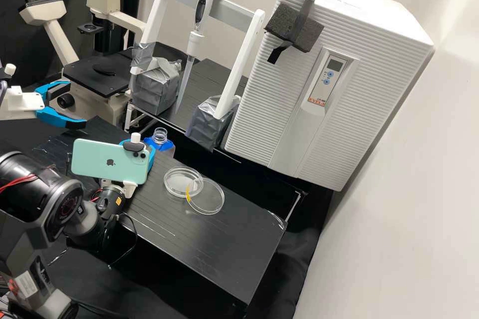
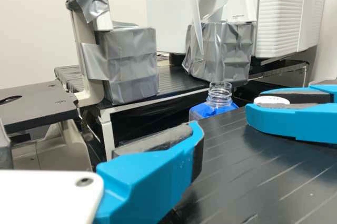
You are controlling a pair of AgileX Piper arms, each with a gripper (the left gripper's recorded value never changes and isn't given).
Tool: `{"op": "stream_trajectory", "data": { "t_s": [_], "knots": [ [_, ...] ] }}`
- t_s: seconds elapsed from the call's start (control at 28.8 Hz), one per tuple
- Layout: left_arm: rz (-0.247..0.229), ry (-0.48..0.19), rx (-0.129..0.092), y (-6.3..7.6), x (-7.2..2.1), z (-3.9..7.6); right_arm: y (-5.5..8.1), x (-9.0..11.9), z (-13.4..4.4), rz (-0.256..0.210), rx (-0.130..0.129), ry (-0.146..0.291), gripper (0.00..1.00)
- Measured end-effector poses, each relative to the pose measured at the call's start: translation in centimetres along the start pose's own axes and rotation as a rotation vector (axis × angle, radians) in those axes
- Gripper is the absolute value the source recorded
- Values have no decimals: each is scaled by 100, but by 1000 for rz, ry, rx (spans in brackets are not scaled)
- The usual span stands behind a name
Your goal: Close the bottle
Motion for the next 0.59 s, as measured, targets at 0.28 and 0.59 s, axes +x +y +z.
{"op": "stream_trajectory", "data": {
  "t_s": [0.28, 0.59],
  "knots": [
    [-2, 1, 0, -1, 0, -1, 9, 15, -2, 0, 0, -2, 0],
    [6, -1, 3, 21, 0, 4, 59, 91, -16, -1, -9, -7, 0]
  ]
}}
